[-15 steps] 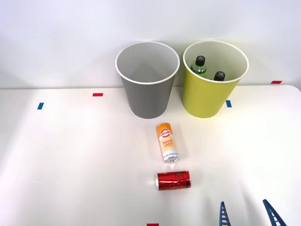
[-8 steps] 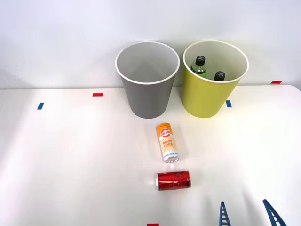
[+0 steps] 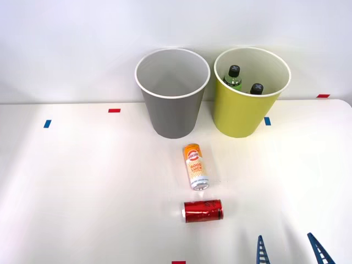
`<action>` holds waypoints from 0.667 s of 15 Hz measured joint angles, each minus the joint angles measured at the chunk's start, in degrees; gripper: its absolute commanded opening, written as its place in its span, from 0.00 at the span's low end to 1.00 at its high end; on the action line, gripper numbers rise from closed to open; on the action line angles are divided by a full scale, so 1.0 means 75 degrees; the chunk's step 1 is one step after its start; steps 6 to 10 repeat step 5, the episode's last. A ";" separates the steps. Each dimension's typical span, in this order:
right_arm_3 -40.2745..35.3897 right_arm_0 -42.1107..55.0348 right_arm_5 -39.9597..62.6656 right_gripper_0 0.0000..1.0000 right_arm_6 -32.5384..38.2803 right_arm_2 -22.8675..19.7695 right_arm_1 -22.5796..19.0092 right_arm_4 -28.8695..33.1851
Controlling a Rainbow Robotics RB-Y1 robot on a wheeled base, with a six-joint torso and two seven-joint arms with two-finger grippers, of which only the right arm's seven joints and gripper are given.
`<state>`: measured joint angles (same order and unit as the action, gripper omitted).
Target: Put cans in the gray bin, plastic bottles in the light green bin
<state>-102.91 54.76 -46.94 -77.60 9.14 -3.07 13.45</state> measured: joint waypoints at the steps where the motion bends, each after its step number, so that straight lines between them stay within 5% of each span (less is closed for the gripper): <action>1: 0.0000 0.0000 0.0000 1.00 0.0000 0.0000 0.0000 0.0000; 10: 0.0000 0.0000 0.0000 1.00 0.0000 0.0000 0.0000 -0.0001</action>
